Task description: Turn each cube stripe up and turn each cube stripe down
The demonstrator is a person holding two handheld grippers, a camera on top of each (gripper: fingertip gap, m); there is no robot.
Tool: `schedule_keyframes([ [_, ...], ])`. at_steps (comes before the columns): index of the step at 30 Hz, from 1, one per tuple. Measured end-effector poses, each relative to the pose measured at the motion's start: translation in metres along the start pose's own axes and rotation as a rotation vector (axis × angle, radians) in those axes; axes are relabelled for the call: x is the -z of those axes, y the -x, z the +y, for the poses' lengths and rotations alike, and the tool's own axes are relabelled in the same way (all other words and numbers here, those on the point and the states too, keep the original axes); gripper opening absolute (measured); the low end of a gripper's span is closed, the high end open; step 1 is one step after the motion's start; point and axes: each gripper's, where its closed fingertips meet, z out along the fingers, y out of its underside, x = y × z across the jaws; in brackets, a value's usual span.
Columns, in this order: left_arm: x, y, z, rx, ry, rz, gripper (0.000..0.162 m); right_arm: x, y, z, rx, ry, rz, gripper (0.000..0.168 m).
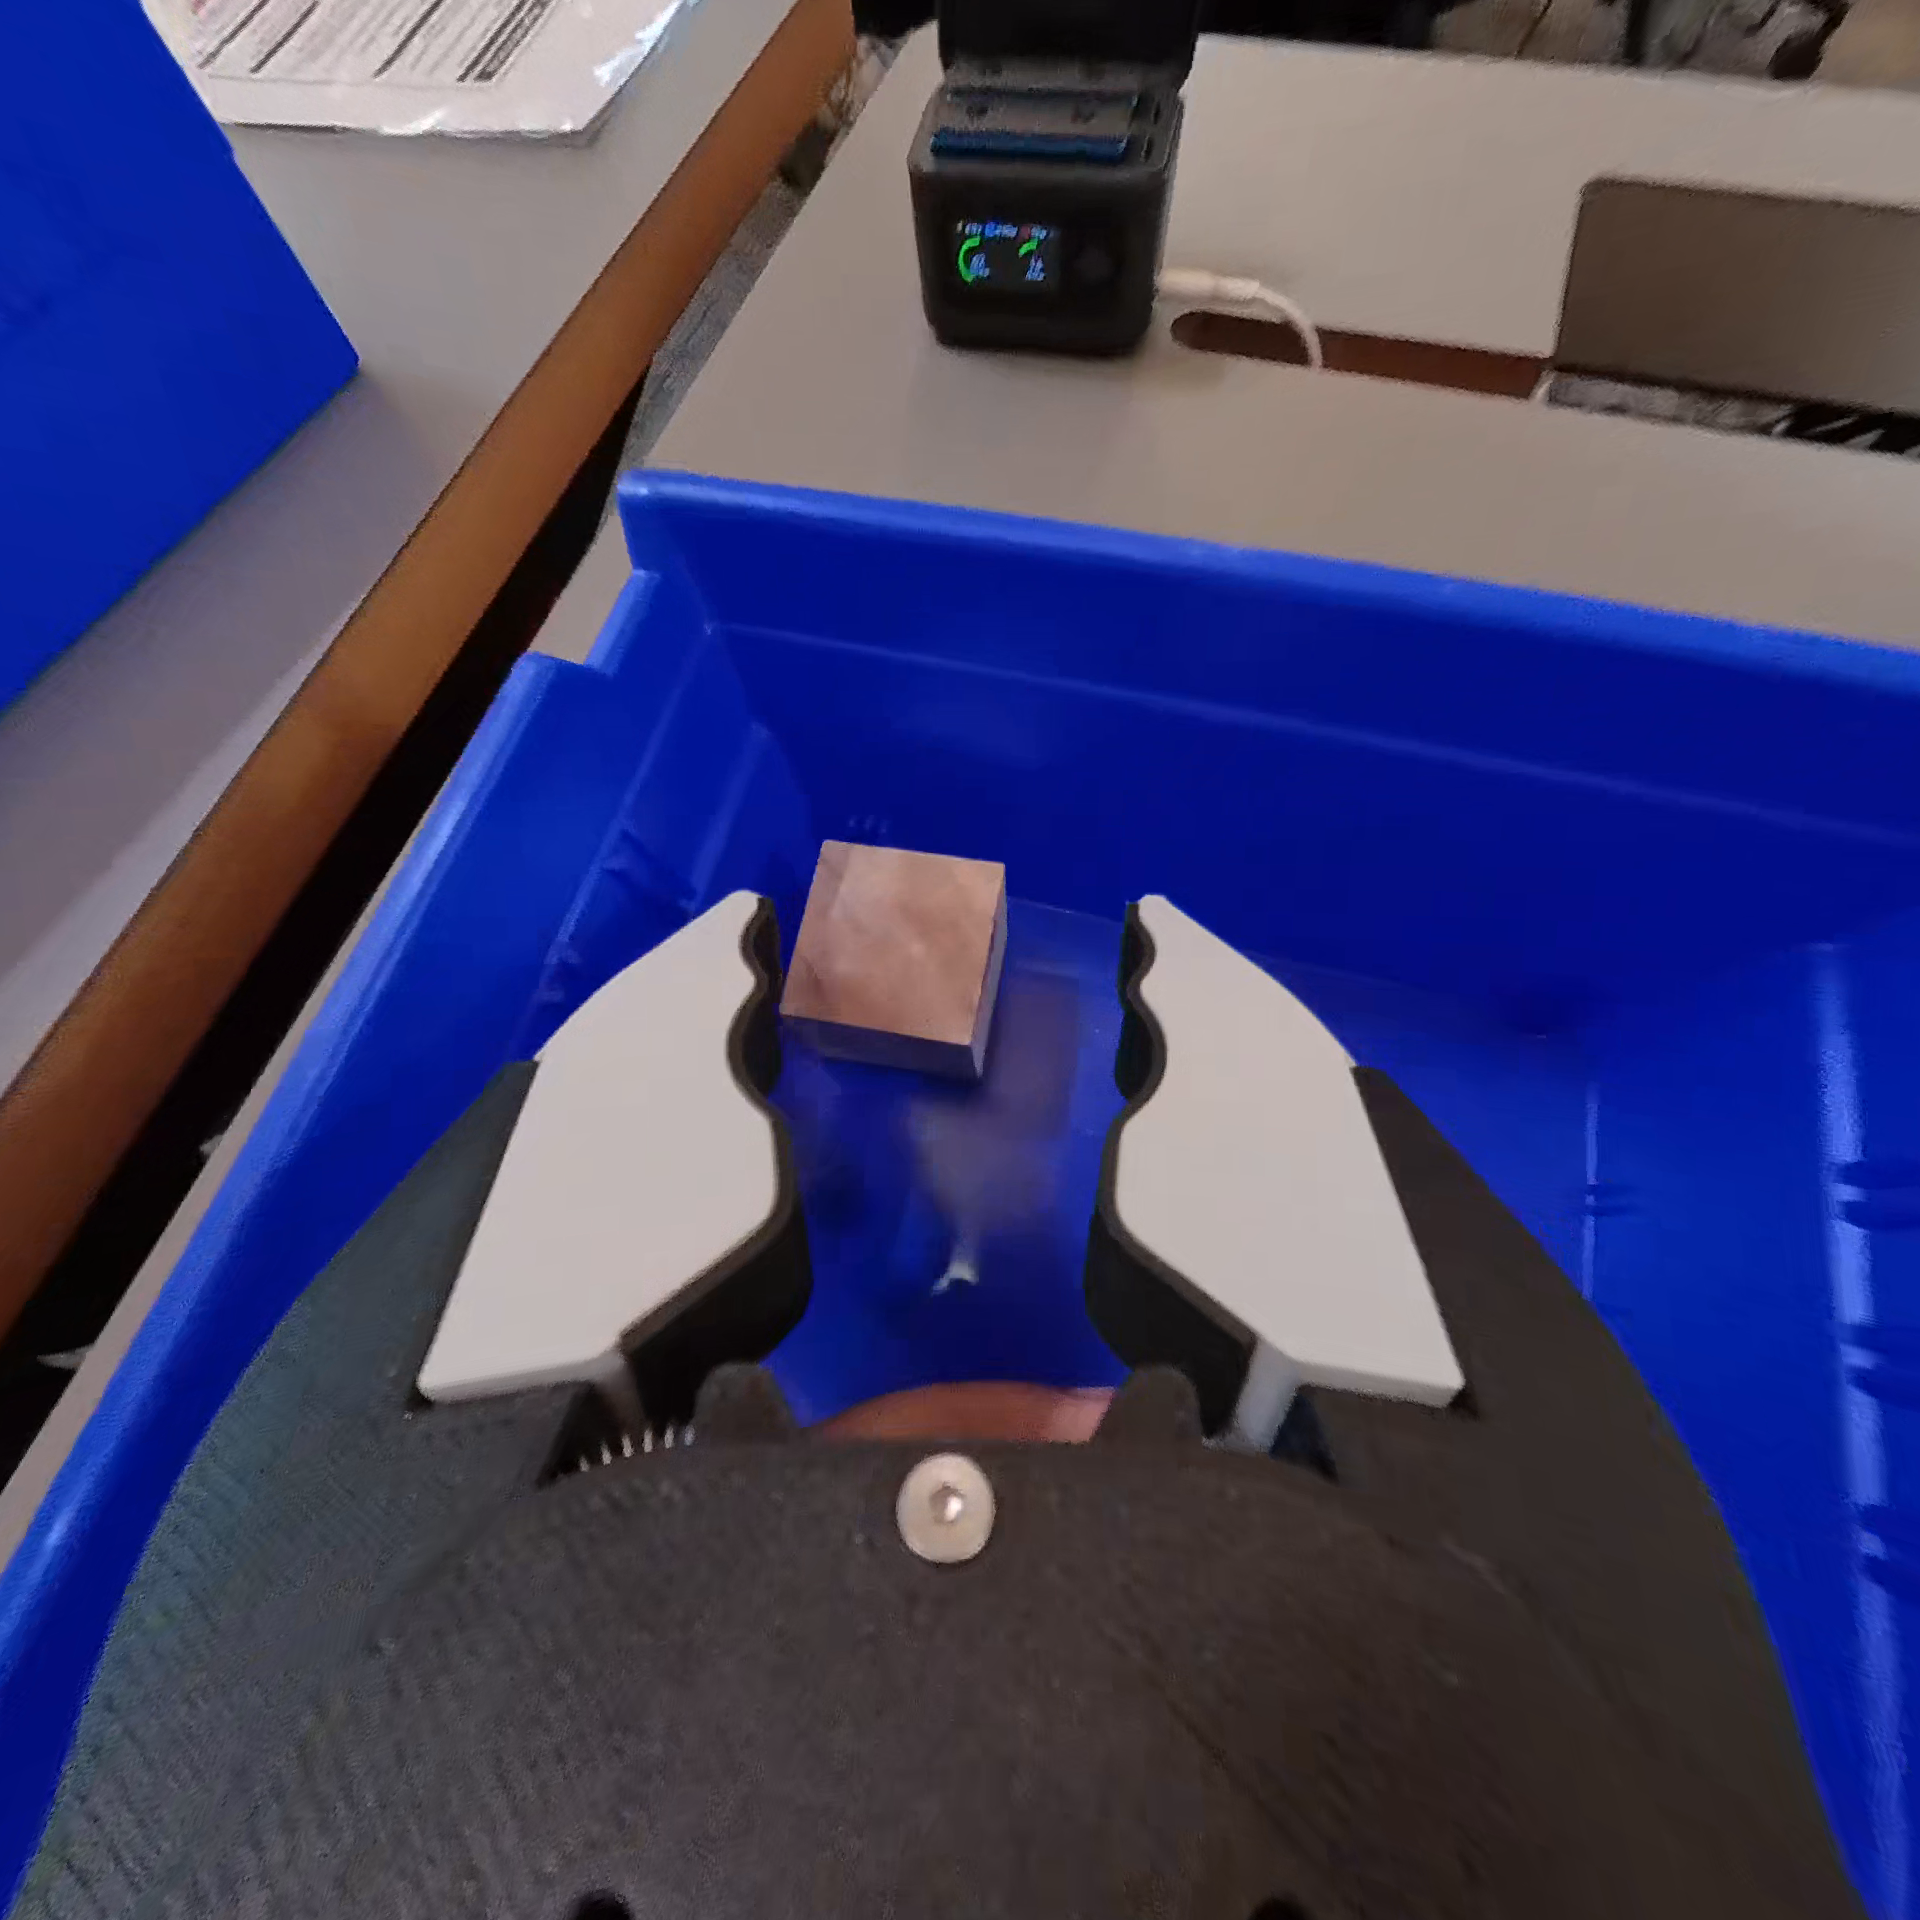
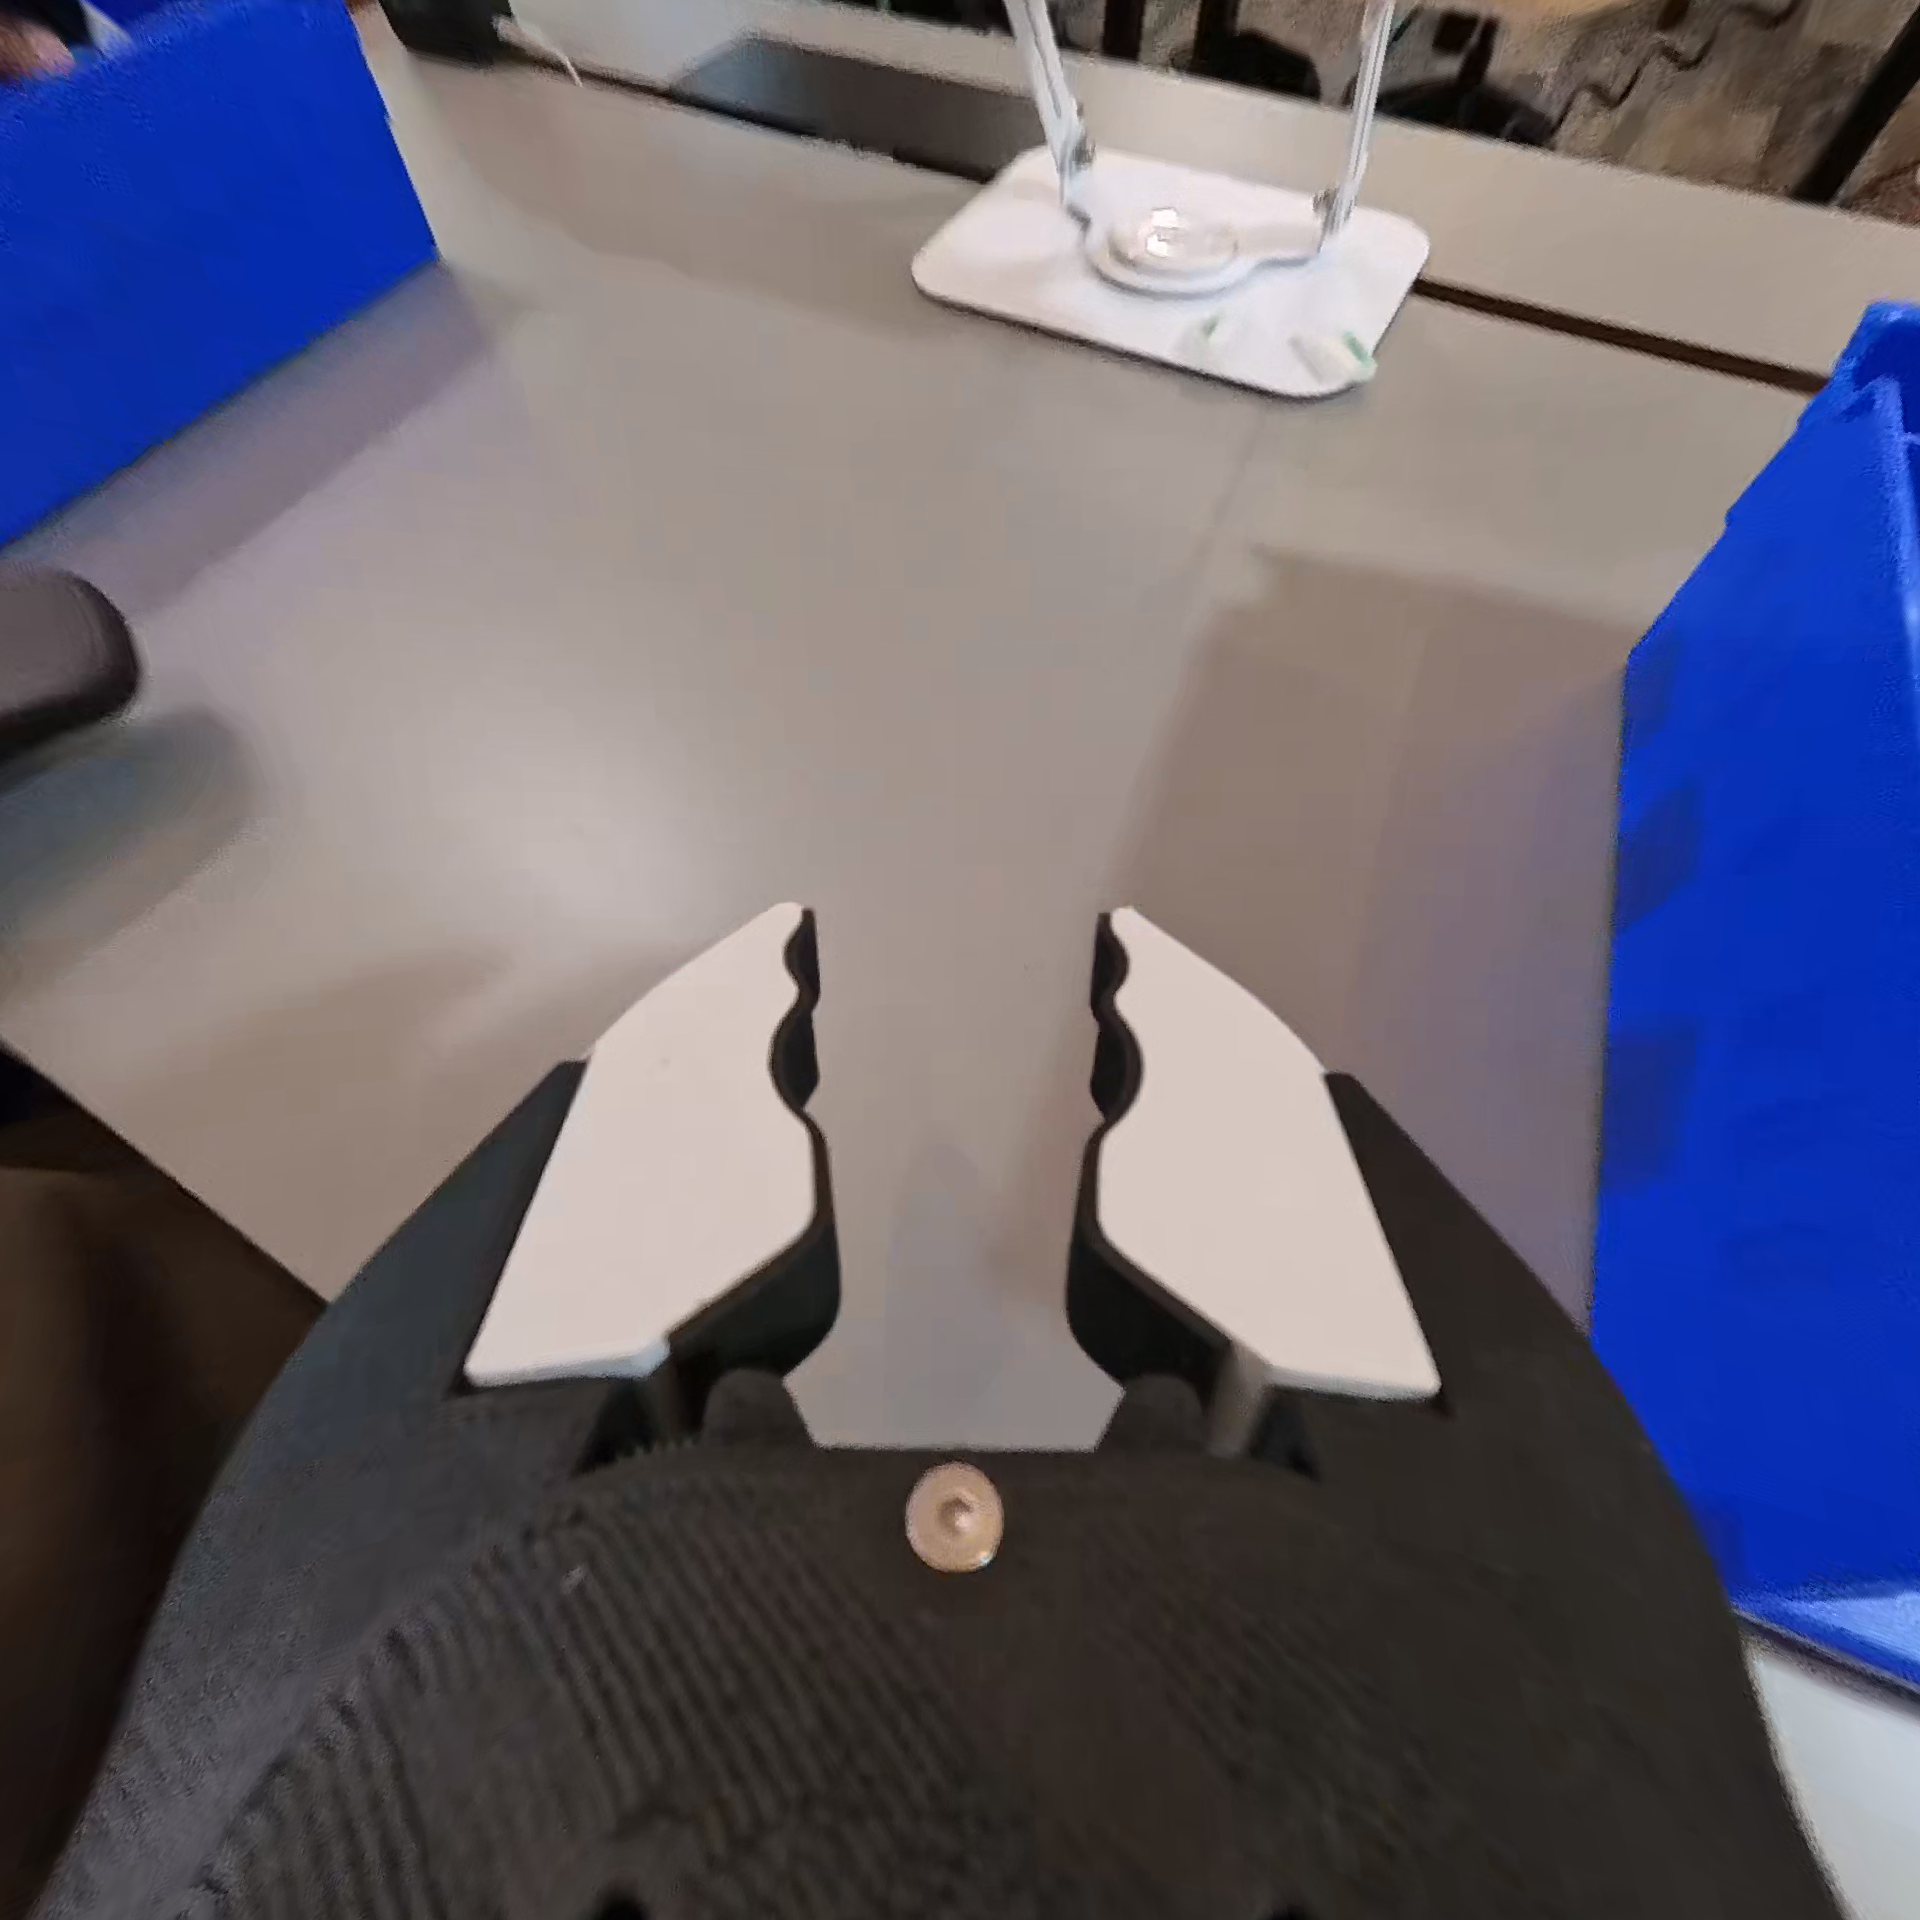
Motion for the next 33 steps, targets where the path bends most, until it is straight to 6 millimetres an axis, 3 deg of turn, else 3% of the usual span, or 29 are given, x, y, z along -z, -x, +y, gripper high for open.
schedule_keyframes([
  [3,-0.012,0.004,0.013,0.005,0.063,0.000,0.064,-0.006,-0.002,0.012,-0.014,0.034,-0.009,0.049],
  [7,-0.021,0.004,0.024,-0.024,0.138,-0.012,0.071,-0.006,0.003,0.007,-0.104,-0.006,-0.073,0.045],
  [8,-0.021,0.005,0.025,-0.058,0.146,-0.032,0.069,-0.006,0.004,0.006,-0.119,-0.012,-0.085,0.045],
  [10,-0.020,0.008,0.025,-0.120,0.142,-0.081,0.048,-0.006,0.005,0.006,-0.137,-0.017,-0.097,0.045],
  [11,-0.020,0.006,0.026,-0.130,0.144,-0.076,0.048,-0.006,0.005,0.006,-0.142,-0.019,-0.100,0.044],
  [18,-0.003,-0.025,0.035,-0.192,0.228,0.108,0.046,-0.009,0.009,0.009,-0.148,0.000,-0.125,0.045],
  [21,0.000,-0.030,0.037,-0.246,0.240,0.119,0.046,-0.011,0.011,0.010,-0.134,0.009,-0.130,0.045],
  [27,0.006,-0.024,0.032,-0.164,0.201,0.169,0.046,-0.016,0.014,0.012,-0.111,0.025,-0.135,0.045],
  [33,0.038,-0.017,-0.003,-0.035,0.058,0.253,0.045,-0.019,0.018,0.012,-0.109,0.031,-0.151,0.045],
])
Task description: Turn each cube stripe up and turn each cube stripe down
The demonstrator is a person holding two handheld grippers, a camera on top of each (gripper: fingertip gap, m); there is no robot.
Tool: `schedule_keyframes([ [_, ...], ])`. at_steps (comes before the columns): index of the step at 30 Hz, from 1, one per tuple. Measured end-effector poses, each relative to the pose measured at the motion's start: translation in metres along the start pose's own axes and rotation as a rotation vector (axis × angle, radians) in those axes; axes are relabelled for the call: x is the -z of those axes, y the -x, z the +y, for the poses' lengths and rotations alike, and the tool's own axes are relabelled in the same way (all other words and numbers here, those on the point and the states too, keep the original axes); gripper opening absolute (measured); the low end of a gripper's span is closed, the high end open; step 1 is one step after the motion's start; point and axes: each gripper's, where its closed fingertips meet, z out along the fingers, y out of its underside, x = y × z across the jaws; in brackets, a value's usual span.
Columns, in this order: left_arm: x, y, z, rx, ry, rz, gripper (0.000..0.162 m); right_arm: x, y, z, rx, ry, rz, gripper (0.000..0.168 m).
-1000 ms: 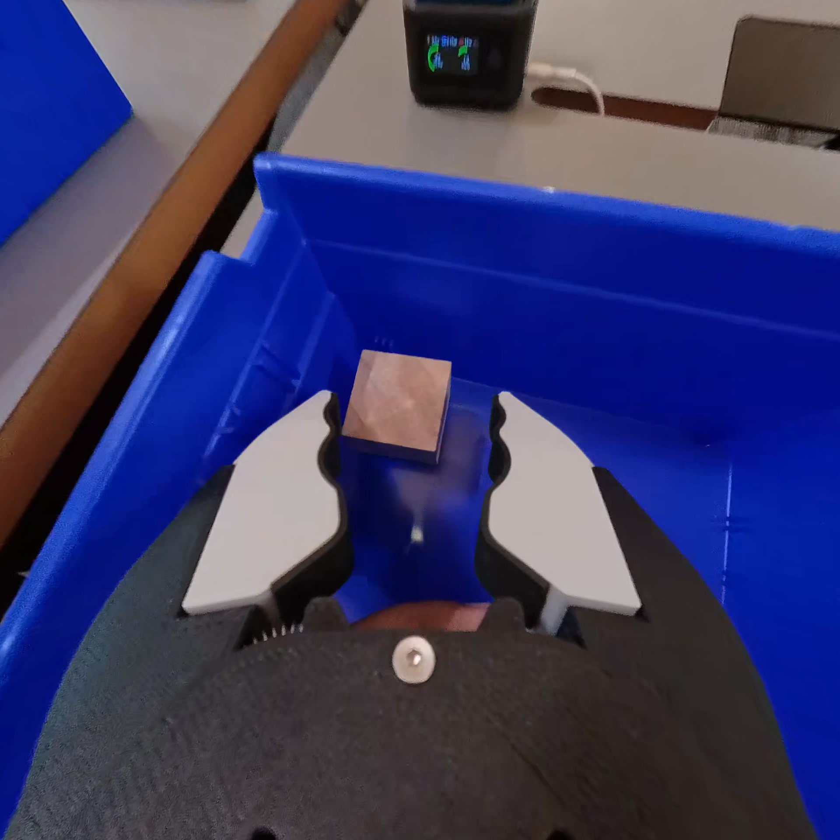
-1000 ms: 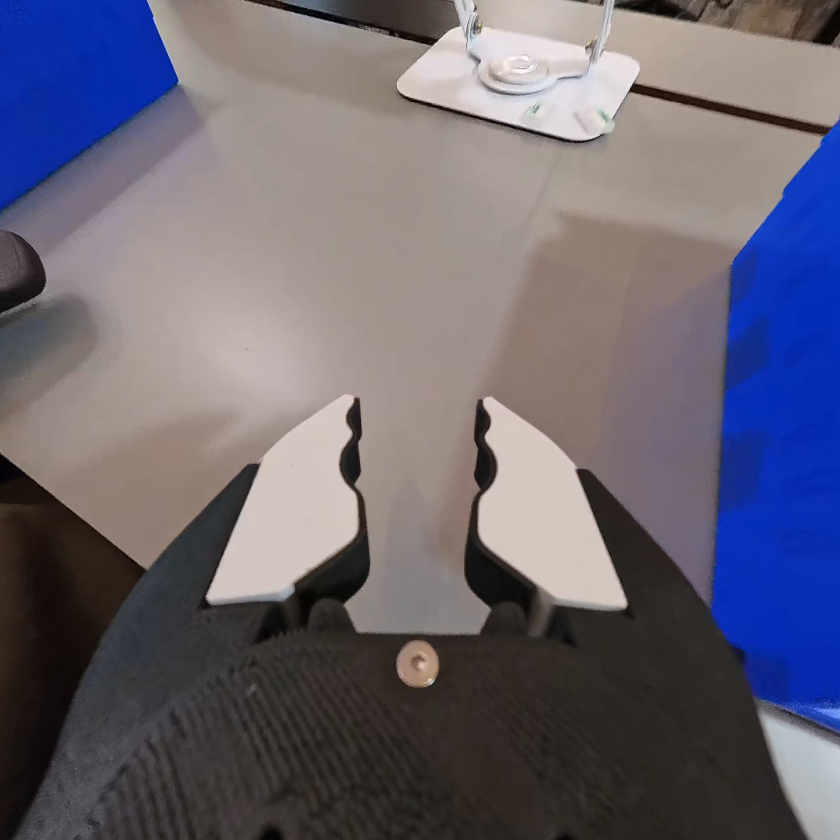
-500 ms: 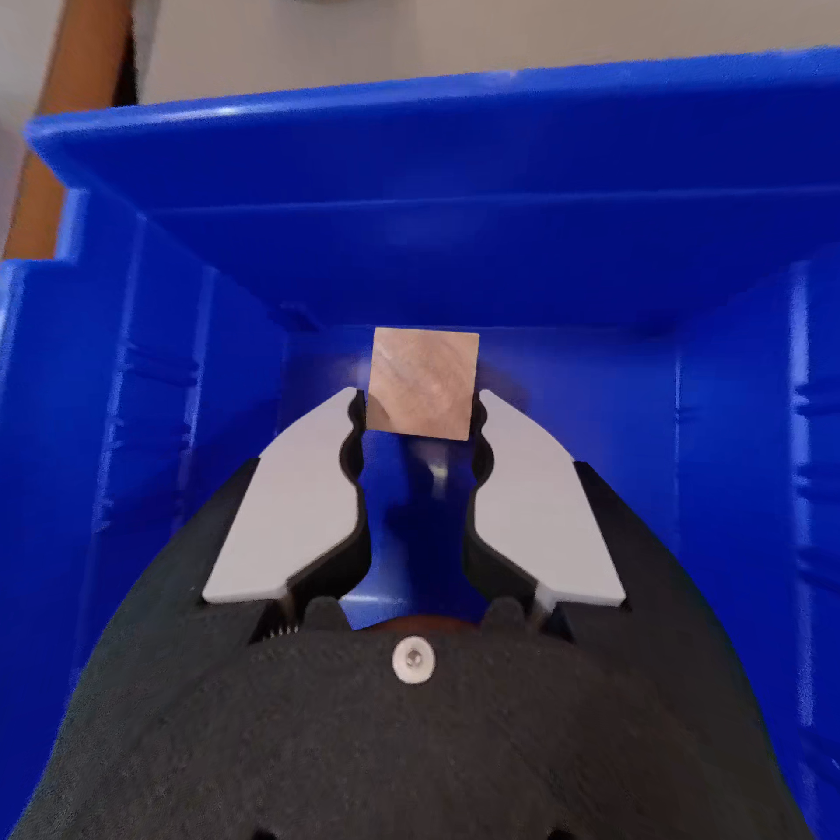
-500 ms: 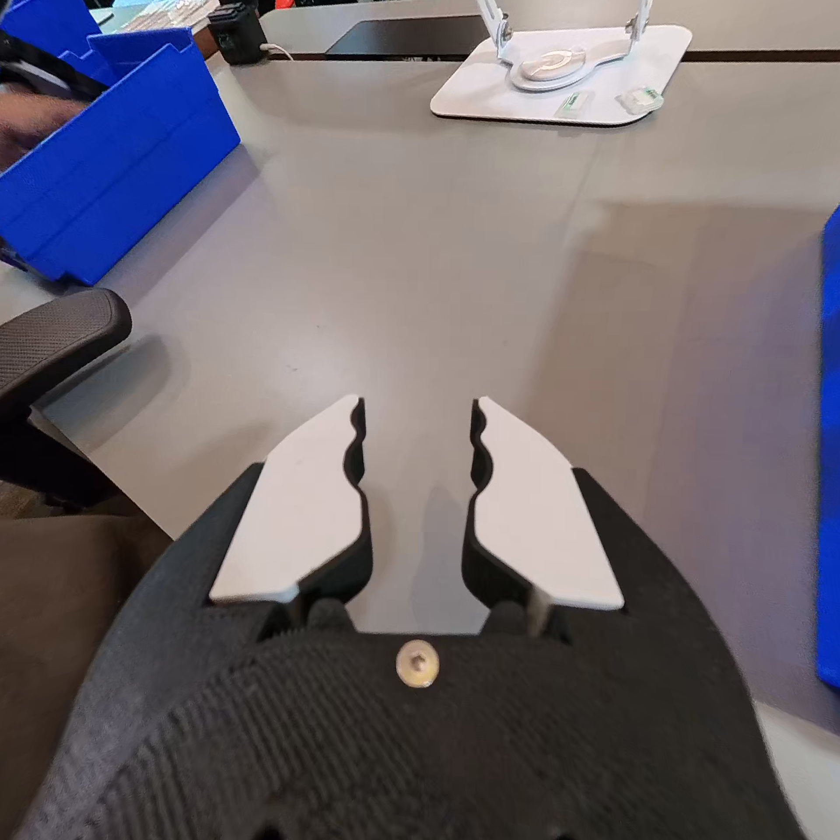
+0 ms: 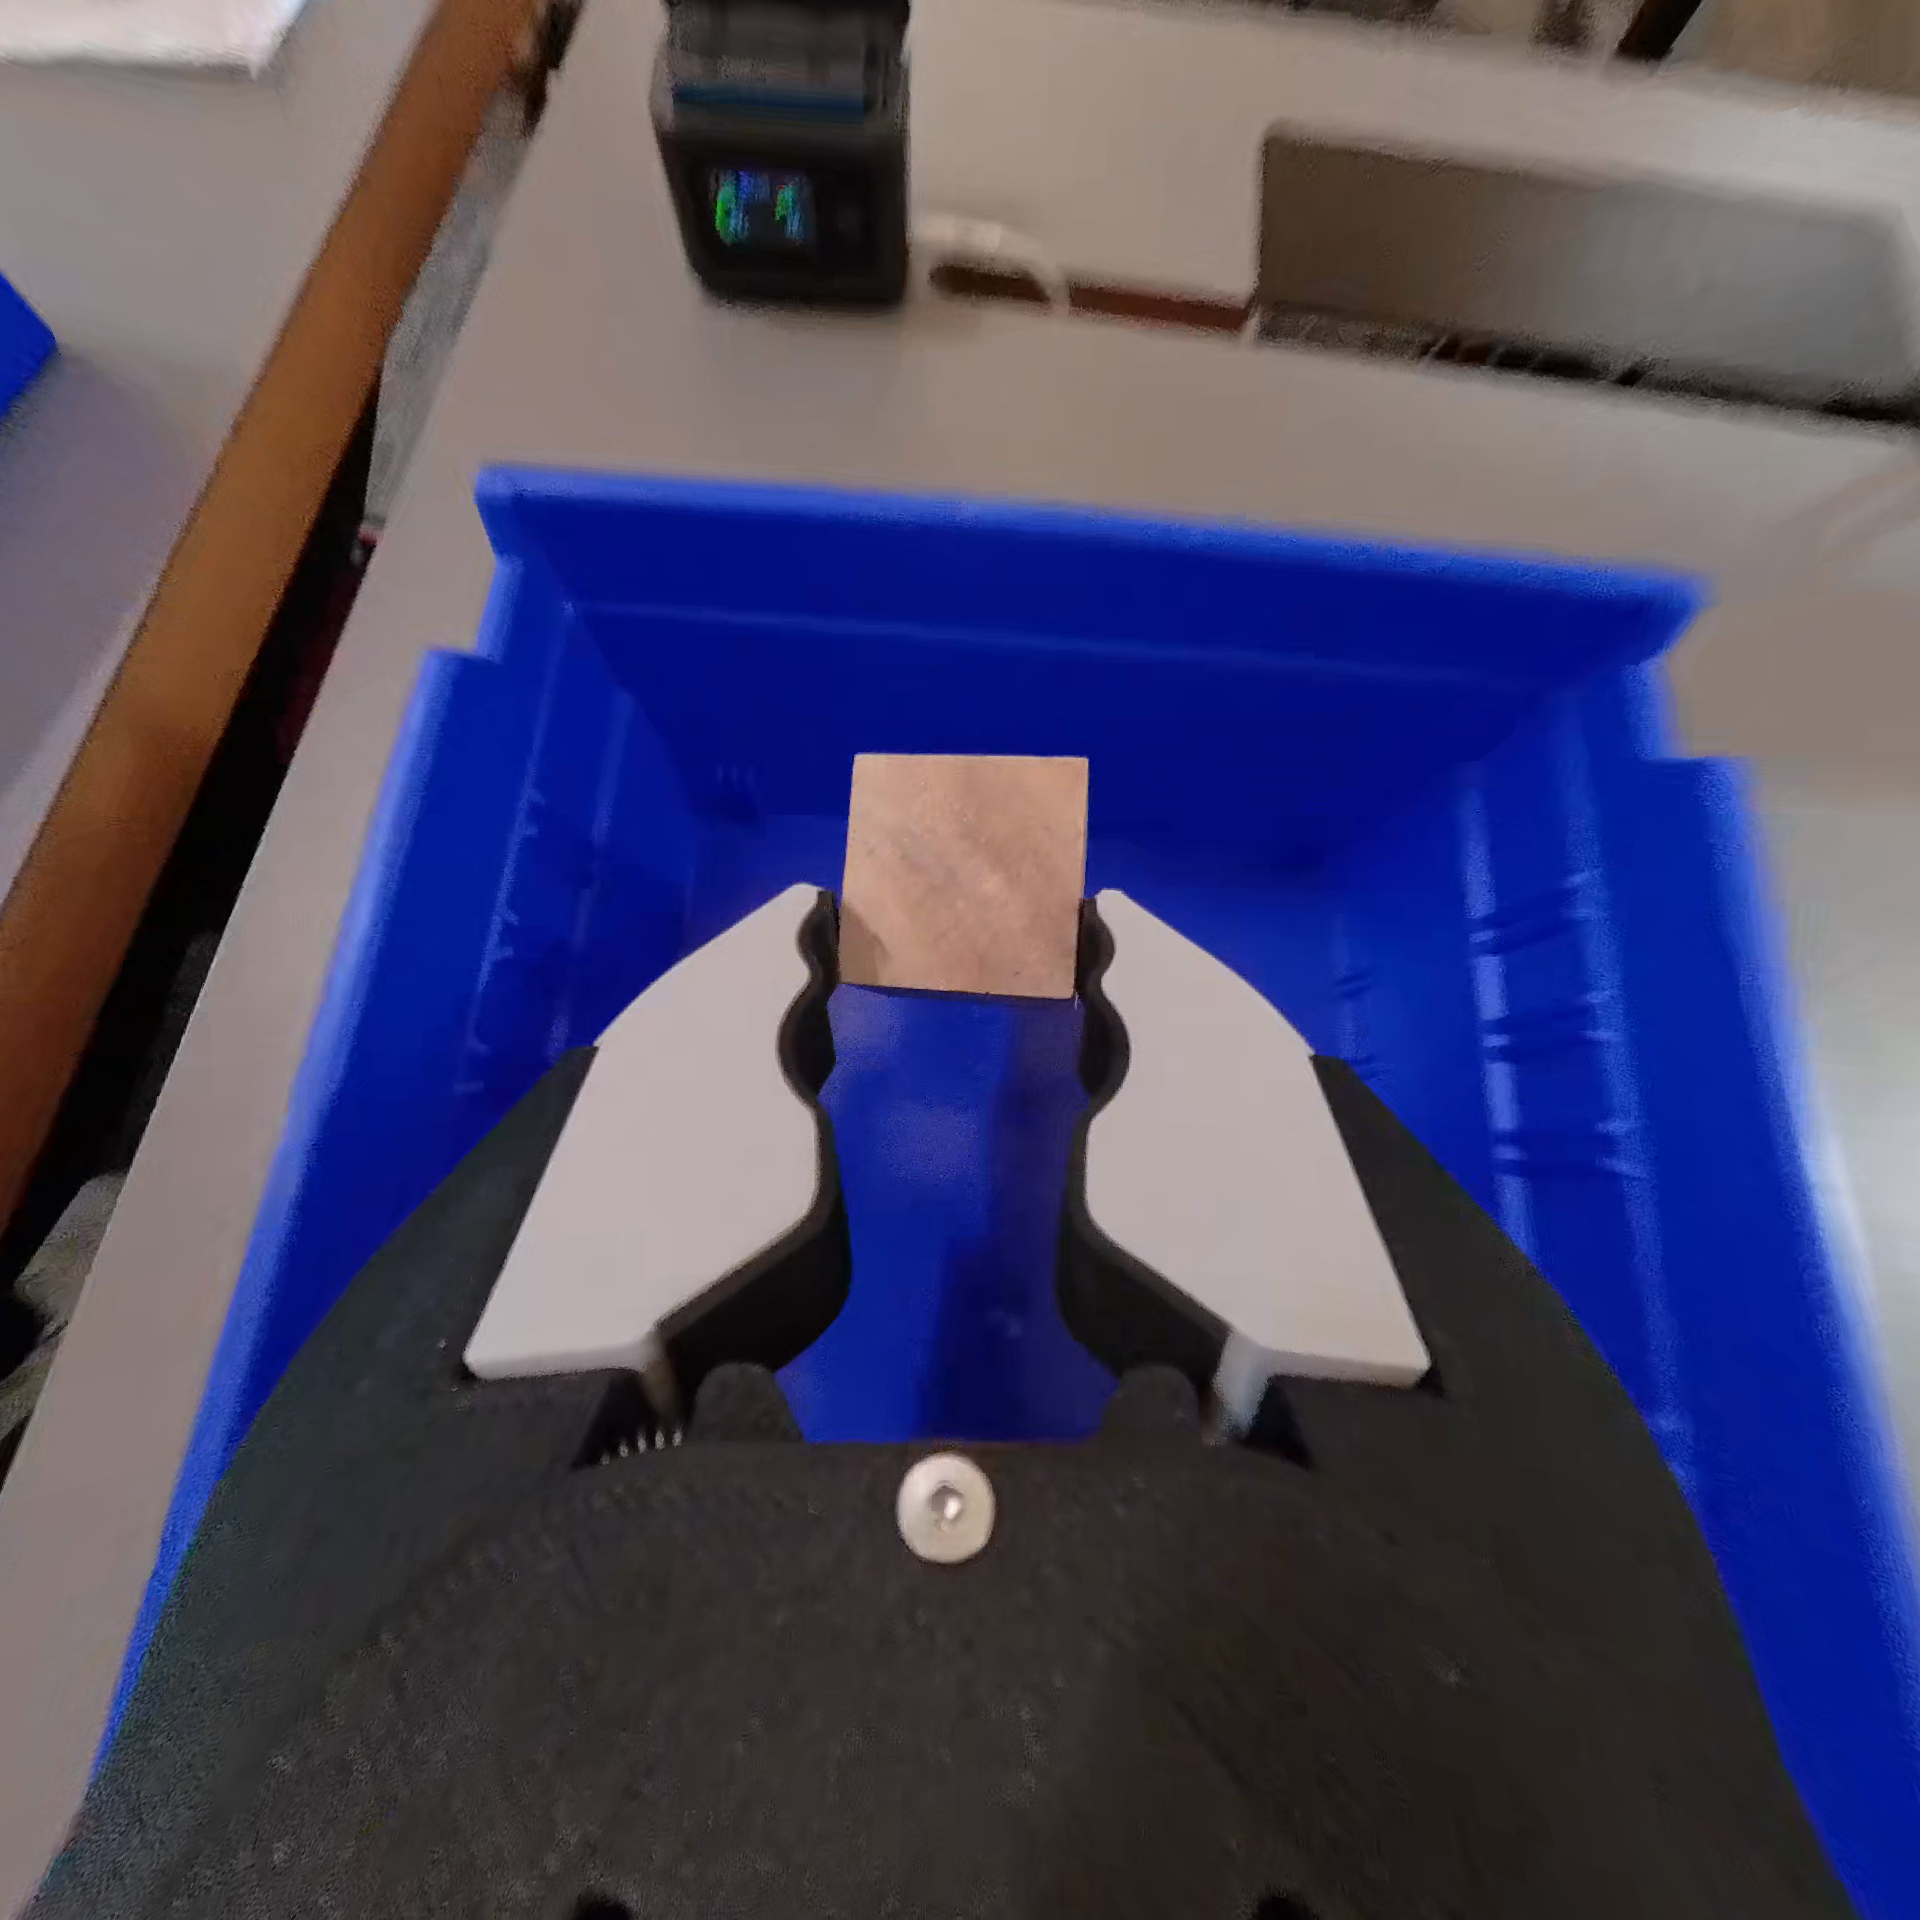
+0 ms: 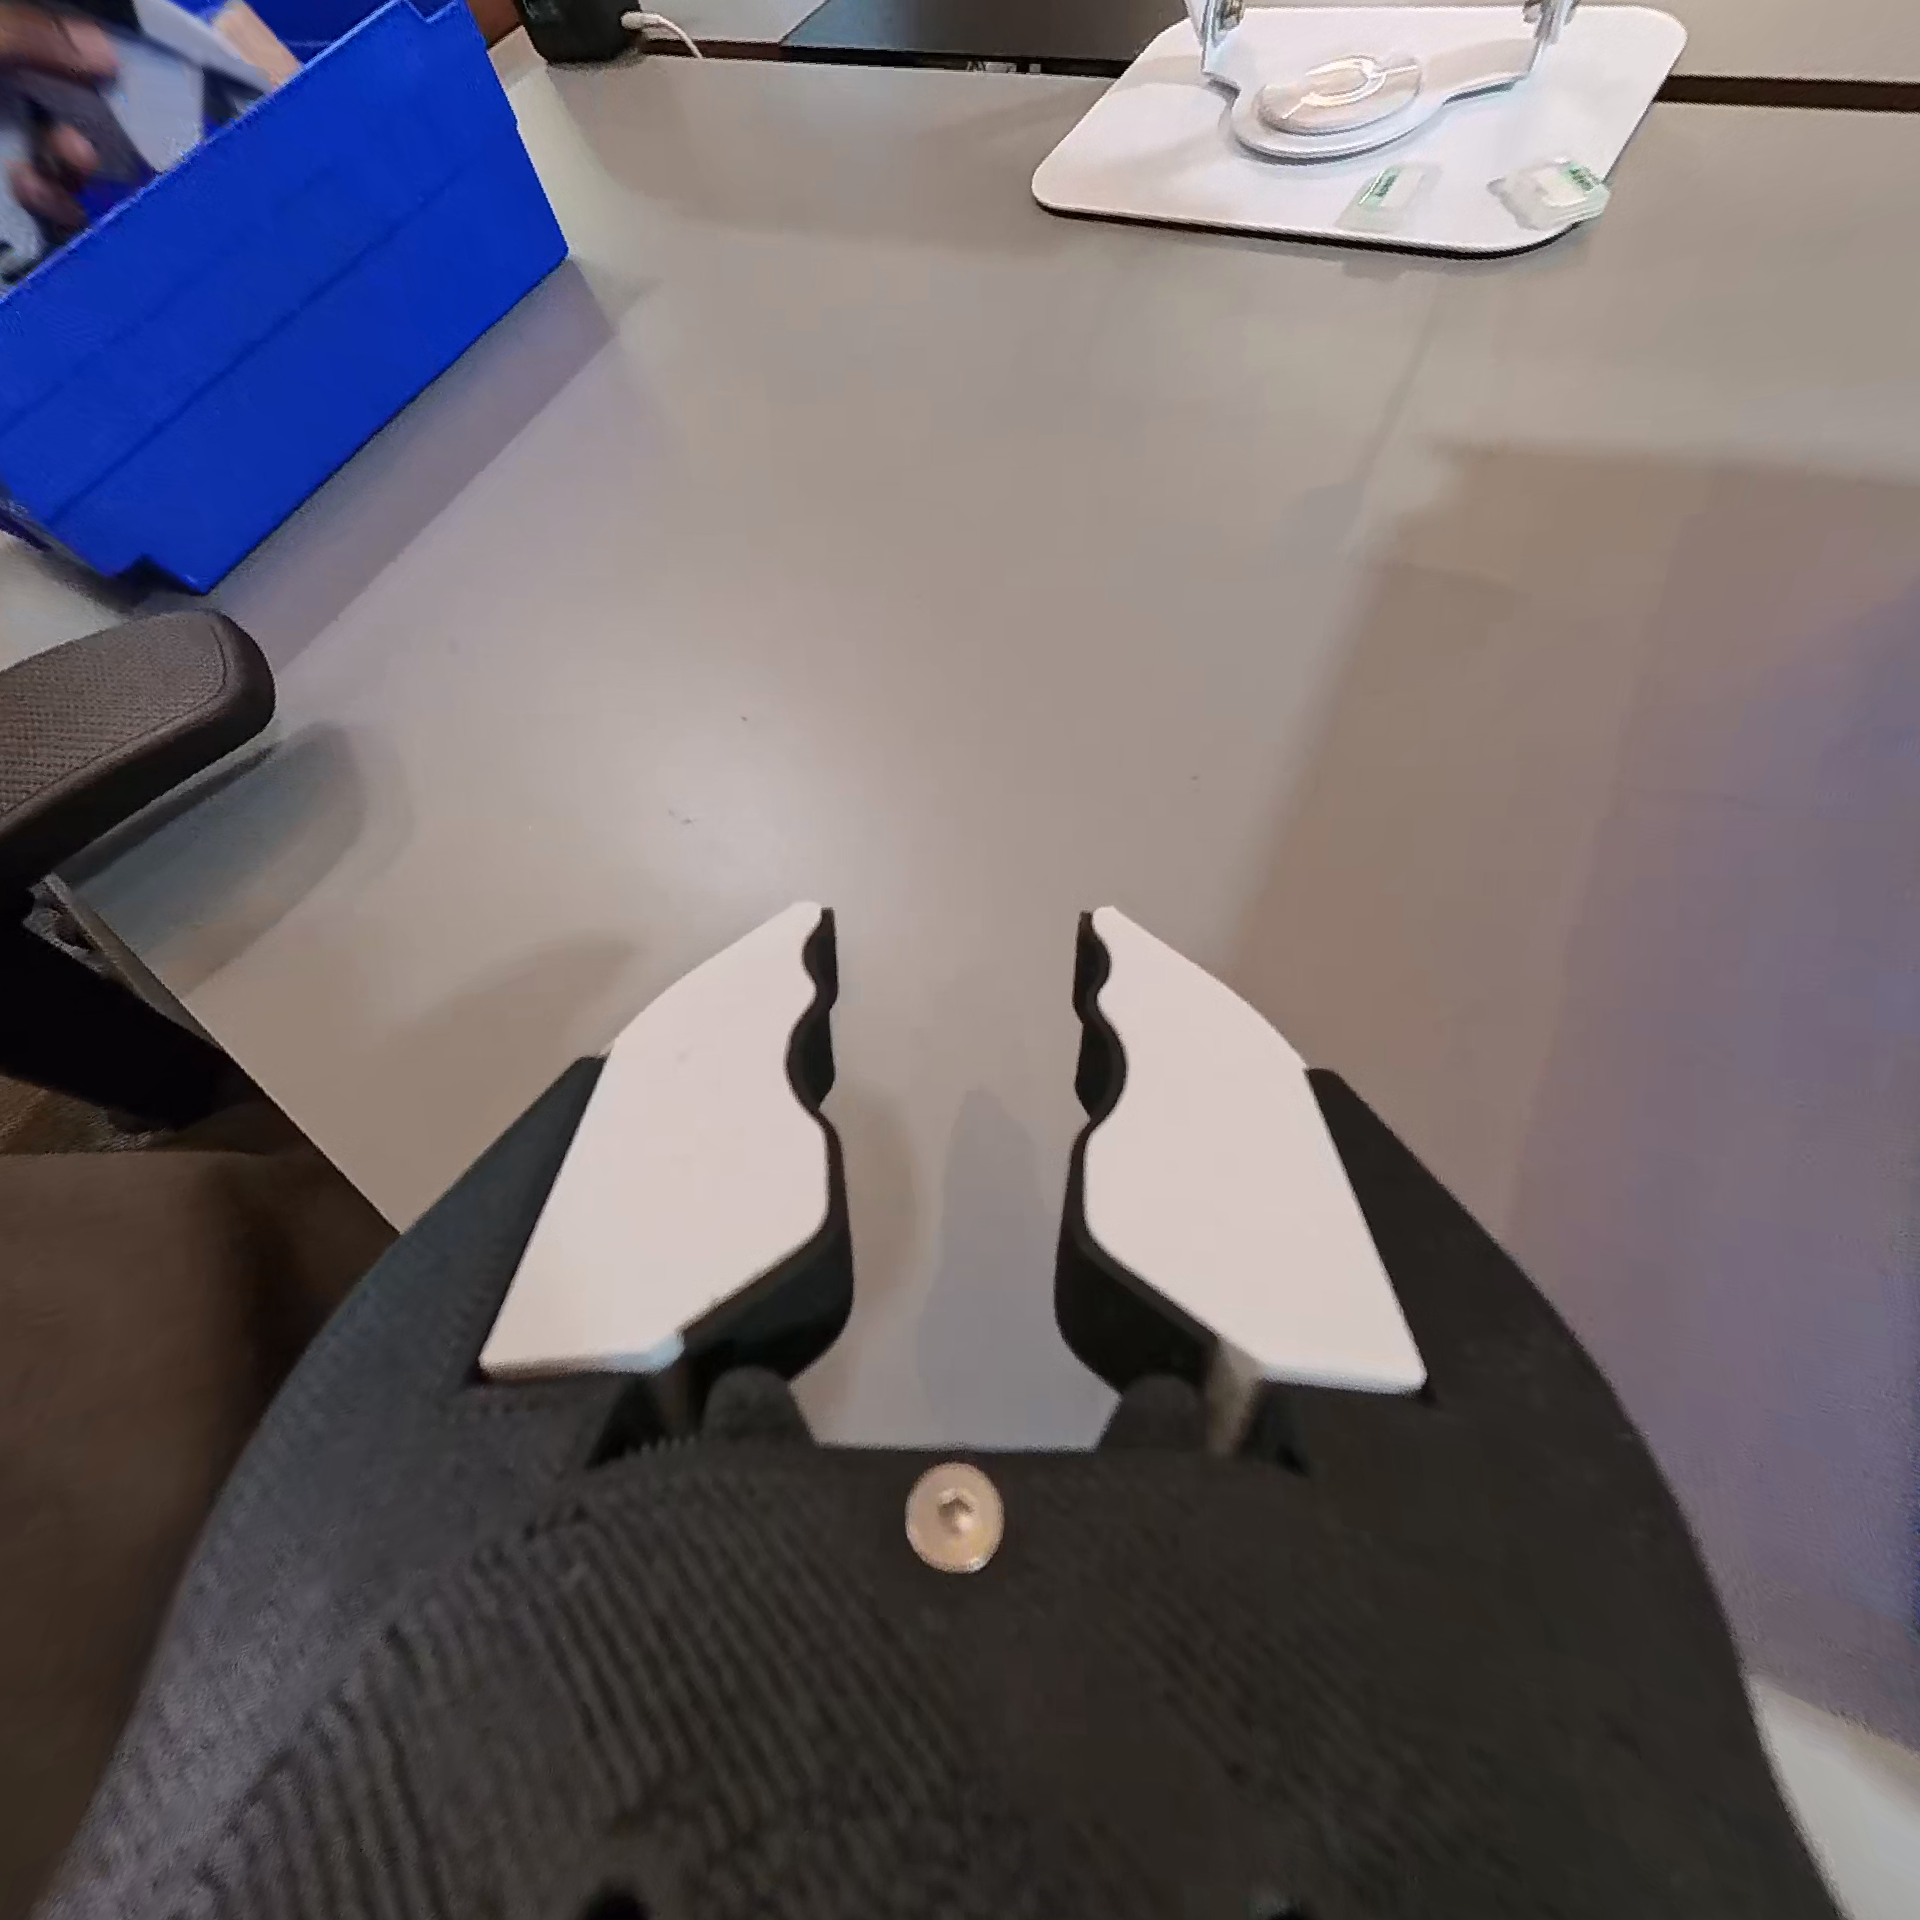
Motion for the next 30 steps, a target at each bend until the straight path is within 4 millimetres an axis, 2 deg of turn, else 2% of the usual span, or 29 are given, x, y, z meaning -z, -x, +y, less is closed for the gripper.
schedule_keyframes([
  [2,0.025,-0.015,-0.025,0.050,-0.120,0.107,0.045,0.000,0.001,-0.003,0.002,-0.014,-0.002,0.043],
  [4,0.060,-0.042,-0.057,0.125,-0.268,0.294,0.045,0.002,0.003,-0.010,0.007,-0.055,-0.004,0.042],
  [7,0.130,-0.099,-0.100,0.264,-0.452,0.688,0.044,0.007,0.004,-0.026,0.042,-0.139,0.023,0.042],
  [9,0.175,-0.144,-0.114,0.319,-0.499,0.955,0.044,0.011,0.002,-0.035,0.082,-0.196,0.065,0.044],
  [11,0.213,-0.190,-0.116,0.343,-0.496,1.204,0.044,0.016,0.005,-0.046,0.109,-0.266,0.080,0.047],
  [14,0.249,-0.258,-0.102,0.389,-0.402,1.518,0.044,0.030,0.018,-0.068,0.132,-0.426,0.042,0.048],
  [16,0.260,-0.303,-0.082,0.407,-0.308,1.678,0.044,0.048,0.029,-0.087,0.151,-0.592,0.011,0.045],
  [19,0.261,-0.362,-0.042,0.431,-0.229,1.830,0.044,0.067,0.044,-0.104,0.127,-0.753,-0.078,0.049],
  [22,0.255,-0.409,0.006,0.417,-0.191,1.883,0.044,0.069,0.056,-0.110,-0.026,-0.791,-0.258,0.059],
  [25,0.243,-0.437,0.047,0.376,-0.199,1.826,0.044,0.070,0.060,-0.114,-0.151,-0.820,-0.359,0.064],
  [28,0.251,-0.444,0.060,0.378,-0.209,1.850,0.044,0.068,0.058,-0.116,-0.216,-0.848,-0.347,0.063],
  [30,0.257,-0.449,0.067,0.280,-0.246,1.830,0.044,0.060,0.061,-0.114,-0.283,-0.819,-0.406,0.064],
])
